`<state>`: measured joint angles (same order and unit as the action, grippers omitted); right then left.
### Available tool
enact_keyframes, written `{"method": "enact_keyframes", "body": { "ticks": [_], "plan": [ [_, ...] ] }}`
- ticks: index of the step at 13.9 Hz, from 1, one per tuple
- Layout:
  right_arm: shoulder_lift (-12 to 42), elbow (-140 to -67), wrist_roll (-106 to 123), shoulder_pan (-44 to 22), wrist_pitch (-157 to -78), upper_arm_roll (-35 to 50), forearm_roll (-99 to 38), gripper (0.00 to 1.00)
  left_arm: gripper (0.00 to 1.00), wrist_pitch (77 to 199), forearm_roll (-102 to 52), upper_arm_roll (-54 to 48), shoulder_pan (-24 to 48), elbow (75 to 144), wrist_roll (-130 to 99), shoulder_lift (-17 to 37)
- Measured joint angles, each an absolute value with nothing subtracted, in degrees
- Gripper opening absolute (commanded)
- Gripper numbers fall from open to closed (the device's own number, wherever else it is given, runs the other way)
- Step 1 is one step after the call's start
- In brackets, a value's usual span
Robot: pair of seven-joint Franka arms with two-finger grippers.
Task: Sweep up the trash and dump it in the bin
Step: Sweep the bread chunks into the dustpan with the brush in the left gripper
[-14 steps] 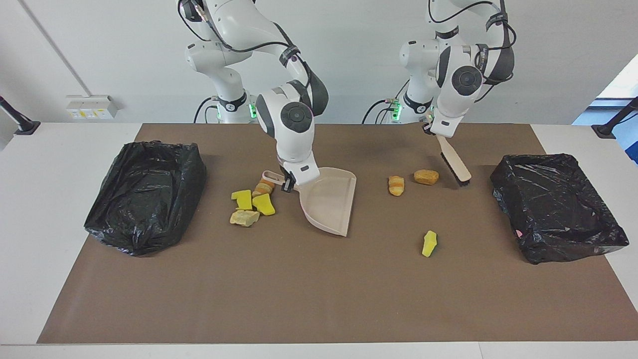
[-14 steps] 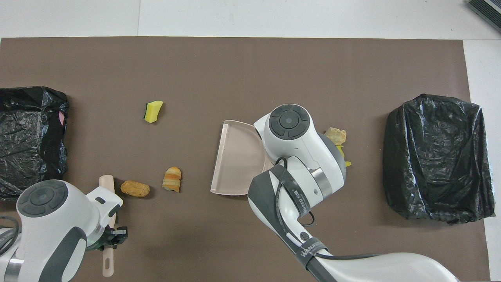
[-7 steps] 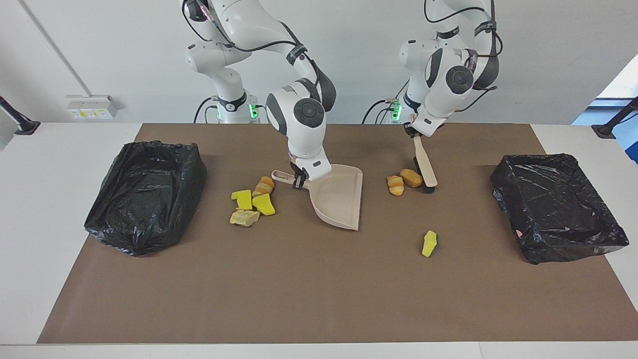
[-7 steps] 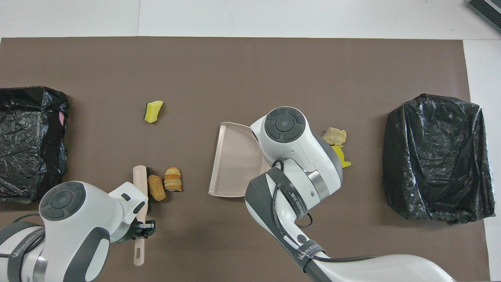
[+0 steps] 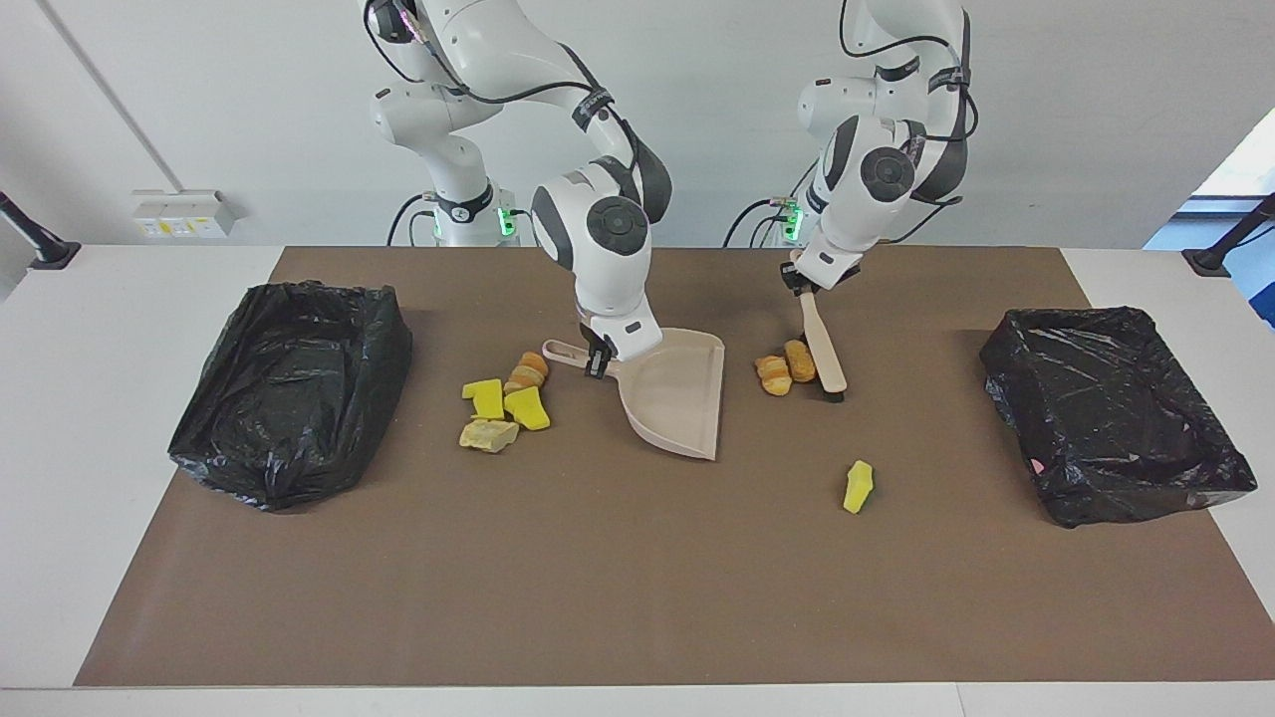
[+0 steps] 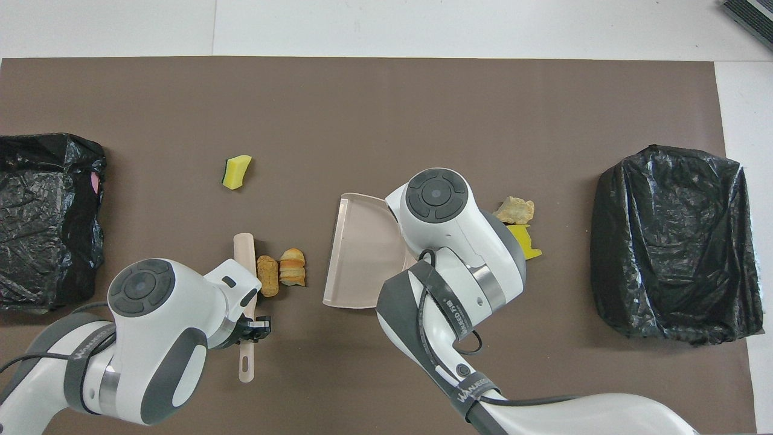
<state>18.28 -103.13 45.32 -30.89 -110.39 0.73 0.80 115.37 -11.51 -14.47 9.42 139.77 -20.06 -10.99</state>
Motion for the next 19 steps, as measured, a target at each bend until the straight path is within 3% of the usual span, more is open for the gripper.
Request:
{"method": "enact_keyframes", "body": {
  "ticks": [12, 19],
  "plan": [
    [17.64, -103.57, 45.25, -31.02, -106.47, 0.19, 1.29, 0.00, 0.00, 118.50, -18.04, -24.29, 9.50, 135.42, -19.73, -8.33],
    [17.64, -103.57, 45.25, -31.06, -106.39, 0.22, 1.28, 0.00, 0.00, 116.83, -21.56, -29.71, 9.49, 122.88, -19.82, -1.85]
  ]
}}
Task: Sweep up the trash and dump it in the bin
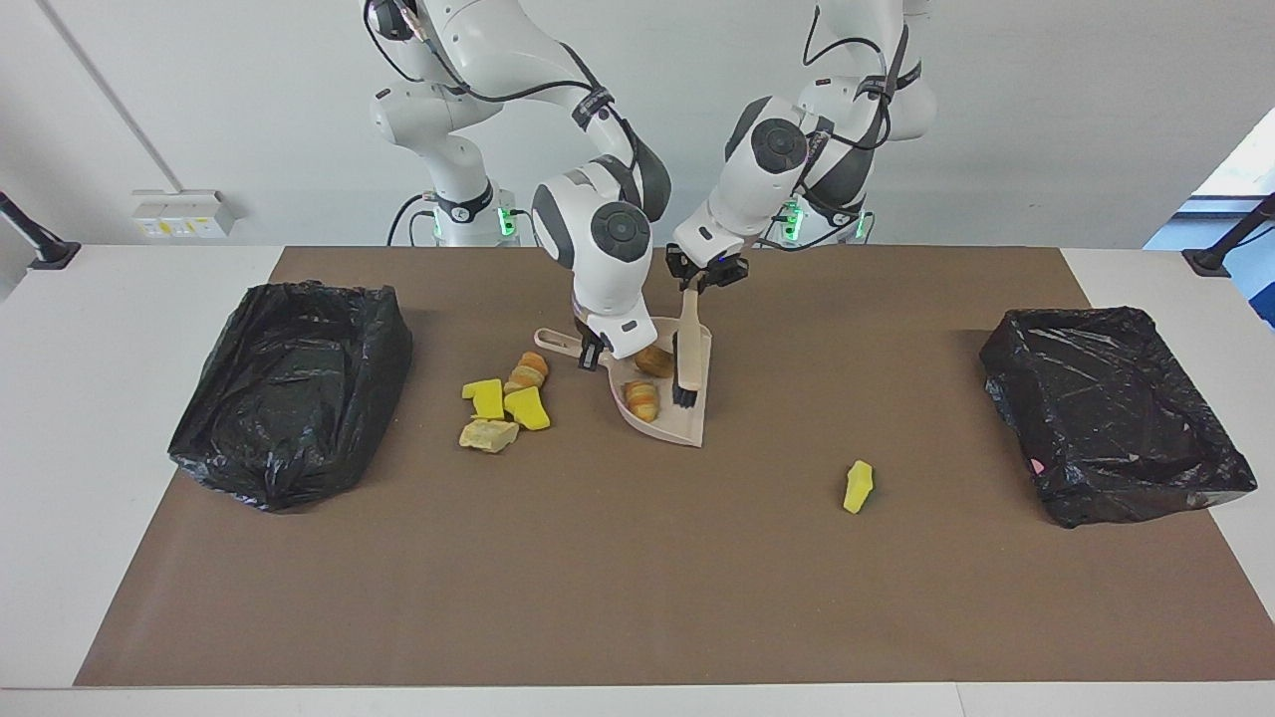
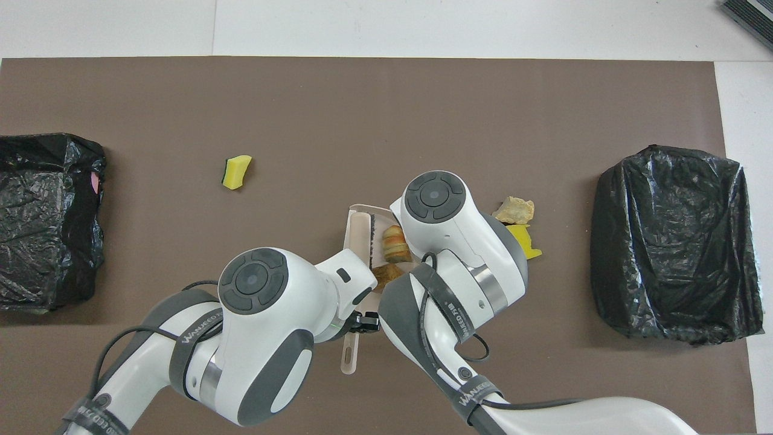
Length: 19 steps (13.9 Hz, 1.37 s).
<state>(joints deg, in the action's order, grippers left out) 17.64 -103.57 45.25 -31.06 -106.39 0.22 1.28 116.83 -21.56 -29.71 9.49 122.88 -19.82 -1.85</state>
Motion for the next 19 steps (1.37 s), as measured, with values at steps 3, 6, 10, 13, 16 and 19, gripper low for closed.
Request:
{"method": "enact_keyframes", "body": {
  "ticks": [3, 6, 10, 13, 16, 19],
  "plan": [
    [17.63, -103.57, 45.25, -31.06, -106.39, 0.22, 1.28, 0.00, 0.00, 113.05, -20.94, -27.74, 9.16, 121.03, -19.97, -0.82],
    [17.63, -103.58, 45.25, -31.06, -106.39, 0.22, 1.28, 0.00, 0.00, 111.69, -12.91, -23.60, 8.11, 120.25, -19.92, -0.80],
    [17.51, -103.50, 43.16, -31.16, -106.39, 0.37, 1.28, 0.00, 0.00, 111.46, -5.05, -15.38, 7.59, 116.32, -14.44, 0.97],
    [17.18, -103.37, 38.94, -31.20, -106.39, 0.58, 1.09, 0.00, 0.00, 111.44, -3.59, -8.31, 6.59, 111.01, -1.67, 4.90],
    [17.14, -103.09, 33.09, -31.47, -107.24, 1.04, 0.24, 0.00, 0.00, 111.44, -2.95, -1.55, 4.73, 107.30, 14.99, 8.46],
    [17.33, -102.95, 31.88, -32.22, -110.47, 1.13, -2.26, 0.00, 0.00, 111.45, 1.83, 0.47, 4.00, 103.23, 19.27, 12.32]
  ]
}}
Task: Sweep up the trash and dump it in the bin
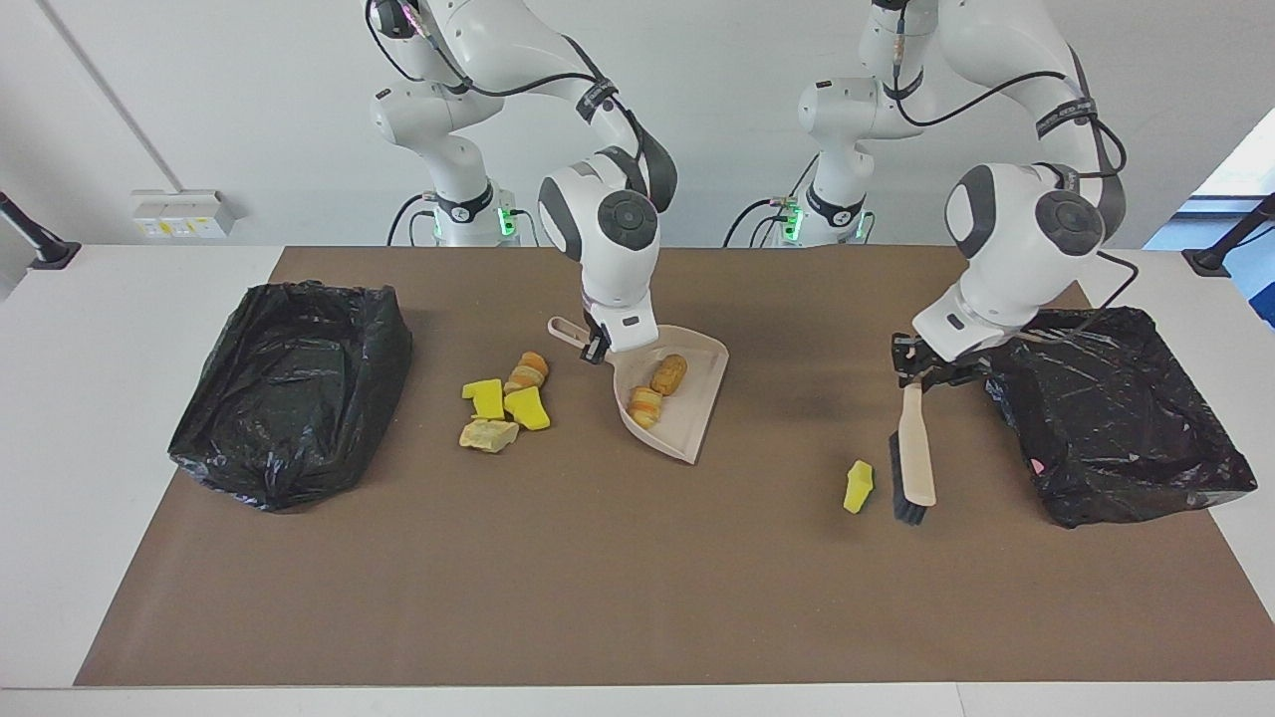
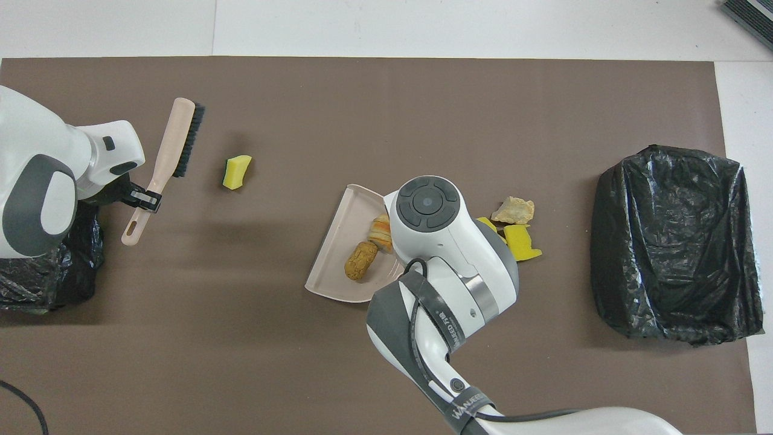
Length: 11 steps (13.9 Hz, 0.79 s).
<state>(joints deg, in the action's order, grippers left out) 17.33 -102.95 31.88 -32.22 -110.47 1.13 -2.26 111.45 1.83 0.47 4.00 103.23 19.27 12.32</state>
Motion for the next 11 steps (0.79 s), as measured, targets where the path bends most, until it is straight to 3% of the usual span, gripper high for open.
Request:
{"method": "enact_keyframes", "body": {
  "ticks": [4, 11],
  "plan": [
    [18.18, -102.95, 29.69, -34.43, -111.55, 1.18, -2.74, 0.00, 0.00, 113.05, 3.13, 0.43, 3.98, 100.18, 21.48, 18.30],
    [18.18, -102.95, 29.44, -35.20, -111.55, 1.15, -2.81, 0.00, 0.00, 111.93, 2.67, 0.08, 2.66, 99.68, 28.41, 20.63]
  ]
}}
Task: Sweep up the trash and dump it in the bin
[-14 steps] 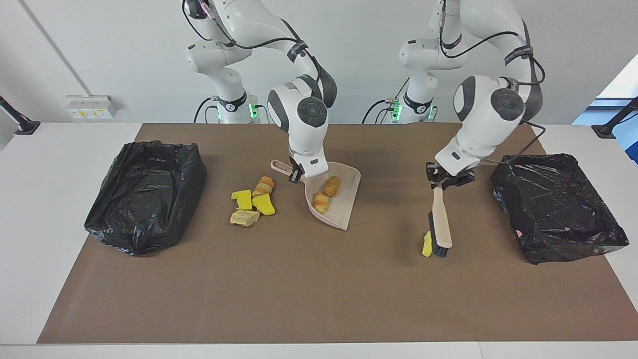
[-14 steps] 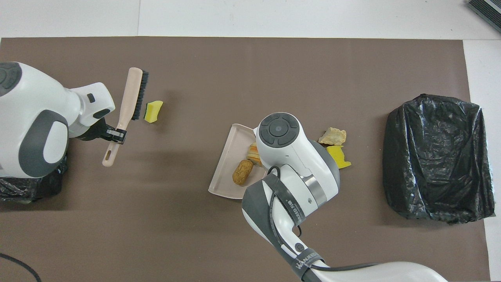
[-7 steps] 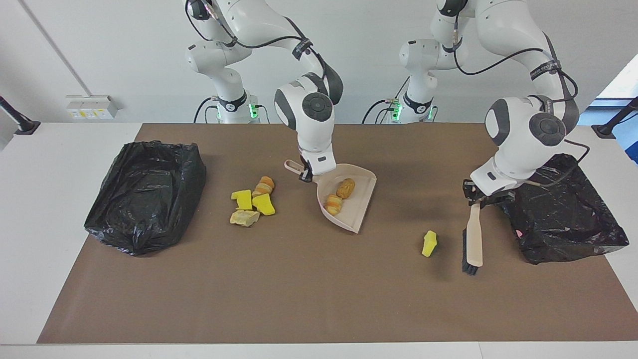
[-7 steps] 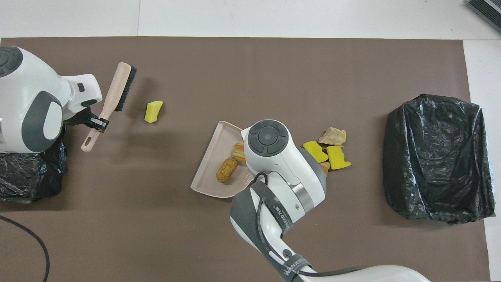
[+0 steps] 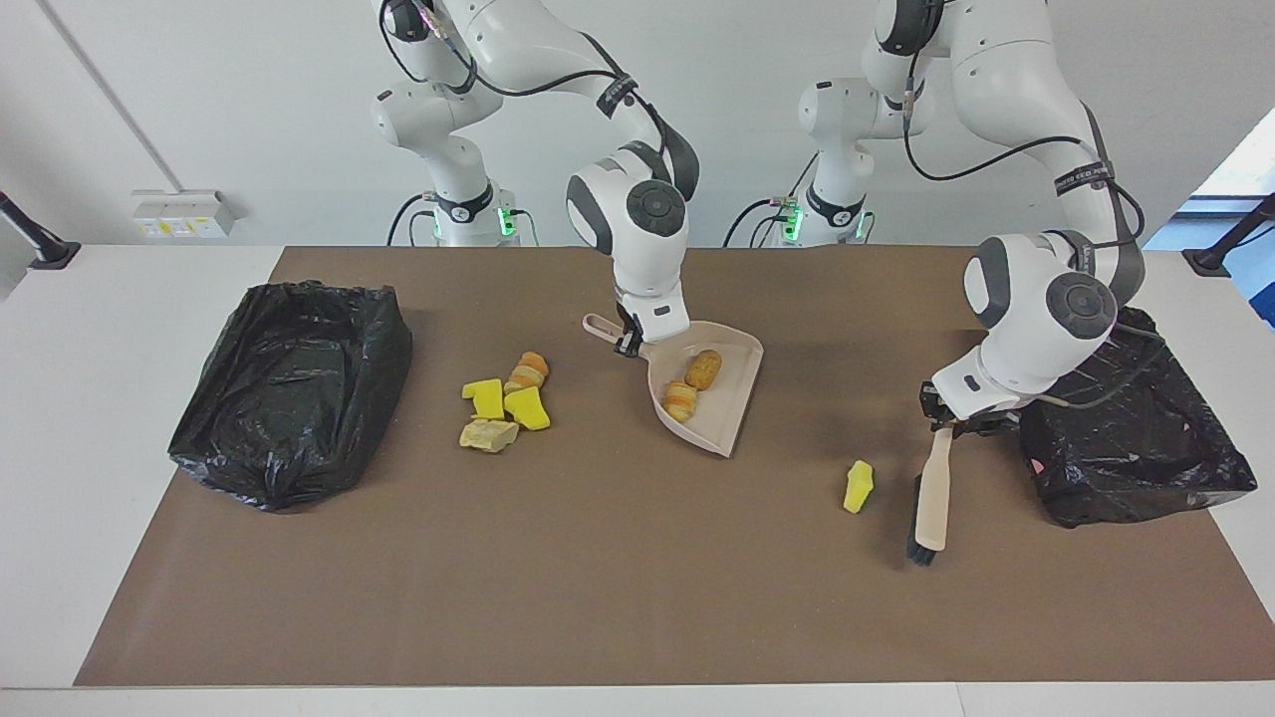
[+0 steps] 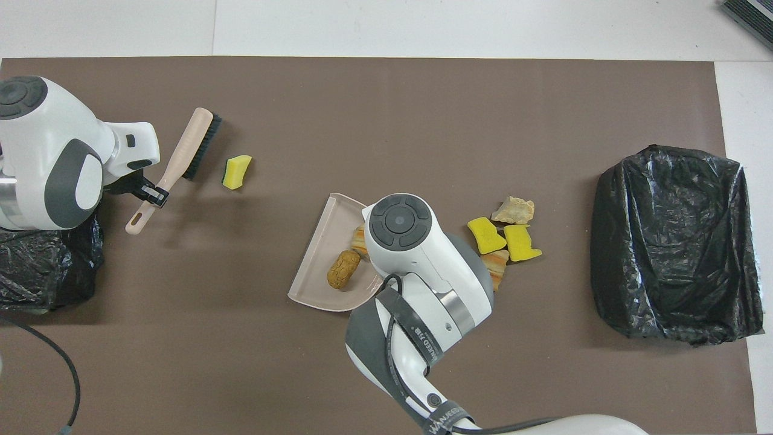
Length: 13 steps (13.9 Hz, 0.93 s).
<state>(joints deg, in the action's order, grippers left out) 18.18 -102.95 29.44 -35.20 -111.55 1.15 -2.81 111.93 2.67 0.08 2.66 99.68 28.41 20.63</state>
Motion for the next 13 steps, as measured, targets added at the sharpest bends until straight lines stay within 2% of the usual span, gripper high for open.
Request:
{"method": "enact_keyframes", "body": {
  "ticks": [7, 13],
  "plan": [
    [18.18, -102.95, 29.44, -35.18, -111.54, 1.13, -2.82, 0.00, 0.00, 100.40, 2.45, -1.66, 5.05, 100.23, 32.38, 19.52],
    [18.18, -102.95, 29.44, -35.17, -111.54, 1.13, -2.83, 0.00, 0.00, 96.05, -5.38, -5.03, 5.78, 108.97, 31.09, 14.21]
  ]
}}
